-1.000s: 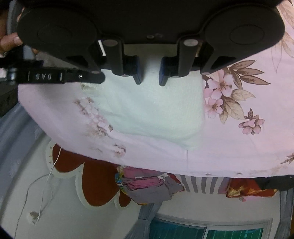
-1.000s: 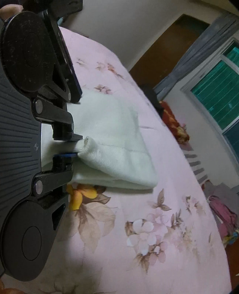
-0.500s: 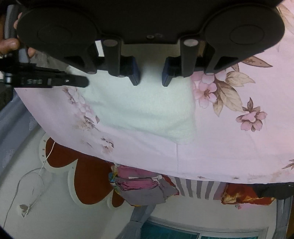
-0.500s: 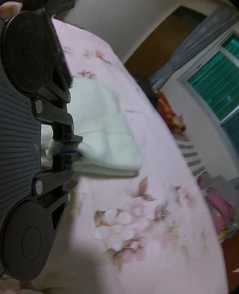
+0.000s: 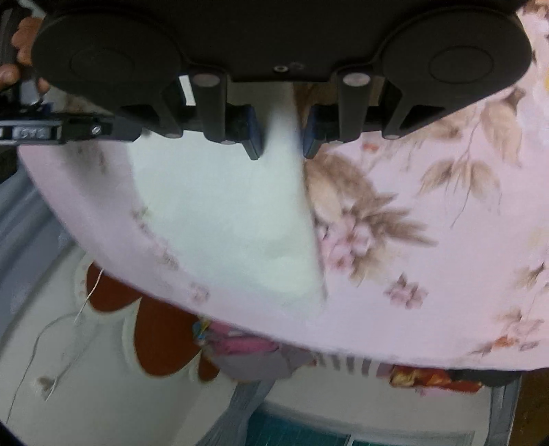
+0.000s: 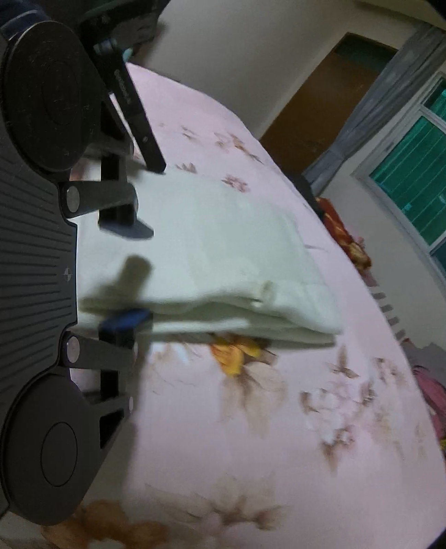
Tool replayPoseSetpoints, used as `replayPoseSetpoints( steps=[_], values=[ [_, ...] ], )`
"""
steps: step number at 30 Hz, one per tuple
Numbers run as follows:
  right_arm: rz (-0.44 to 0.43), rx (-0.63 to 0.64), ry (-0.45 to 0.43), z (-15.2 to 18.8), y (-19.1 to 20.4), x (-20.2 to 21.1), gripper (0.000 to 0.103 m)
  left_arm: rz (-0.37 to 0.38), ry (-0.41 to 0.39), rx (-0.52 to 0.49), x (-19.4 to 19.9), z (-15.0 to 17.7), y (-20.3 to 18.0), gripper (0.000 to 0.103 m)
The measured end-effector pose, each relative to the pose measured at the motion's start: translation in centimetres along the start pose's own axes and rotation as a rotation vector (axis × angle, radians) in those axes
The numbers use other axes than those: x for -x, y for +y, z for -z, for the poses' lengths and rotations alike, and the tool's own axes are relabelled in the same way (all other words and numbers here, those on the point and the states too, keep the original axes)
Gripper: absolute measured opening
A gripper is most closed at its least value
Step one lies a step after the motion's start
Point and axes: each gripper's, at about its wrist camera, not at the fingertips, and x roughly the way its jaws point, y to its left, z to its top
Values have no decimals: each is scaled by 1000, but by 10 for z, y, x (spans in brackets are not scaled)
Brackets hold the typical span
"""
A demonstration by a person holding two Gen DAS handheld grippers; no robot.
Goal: Fold small clothes
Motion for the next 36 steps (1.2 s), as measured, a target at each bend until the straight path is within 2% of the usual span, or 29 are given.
replayPoseSetpoints(
  steps=[2, 4, 5, 8, 12, 13, 15, 17, 20, 23, 26, 27, 29, 31, 32, 33, 34, 36],
  values=[
    [10, 17, 21, 5, 2, -5, 41, -5, 12, 11, -2, 1, 3, 28],
    [3, -15, 16, 6, -3, -7, 33, -4, 18, 6, -2, -1, 2, 26],
    [11, -28, 16, 4, -6, -7, 4, 2, 19, 1, -2, -1, 1, 18],
    [9, -7, 7, 3, -1, -1, 5, 41, 2, -27, 9, -2, -6, 19],
    [23, 13, -12, 5, 14, 33, 5, 14, 54, -86, 10, 12, -14, 20],
    [37, 6, 3, 7, 13, 33, 5, -7, 67, -99, 7, 17, -14, 20],
    [87, 21, 49, 12, 9, 18, 5, -2, 63, -72, 8, 21, -11, 20],
    [98, 0, 72, 18, 0, 5, 5, -14, 67, -80, 13, 19, -10, 26],
    [114, 58, 52, 14, 10, 14, 6, -8, -2, -87, 31, 9, -7, 31],
    [204, 148, -82, 4, 28, 40, 38, 18, -71, -111, 34, -13, -8, 30],
    [191, 180, -157, -20, 35, 40, 36, 52, -126, -170, 17, -42, -23, 30],
    [201, 204, -171, -29, 38, 34, 23, 60, -143, -189, 9, -53, -29, 30],
    [210, 248, -189, -45, 42, 17, 12, 72, -141, -209, -9, -67, -39, 30],
    [215, 252, -188, -59, 38, 1, 12, 53, -119, -251, -32, -74, -47, 32],
    [229, 273, -176, -63, 36, -14, 11, 4, -35, -257, -53, -74, -47, 31],
    [280, 296, -132, -66, 32, -32, 11, -4, 32, -217, -68, -72, -41, 31],
    [320, 277, -62, -67, 21, -49, 11, 15, 4, -181, -68, -72, -38, 31],
    [288, 217, -58, -72, 6, -51, 11, 20, 3, -188, -58, -79, -39, 29]
  ],
)
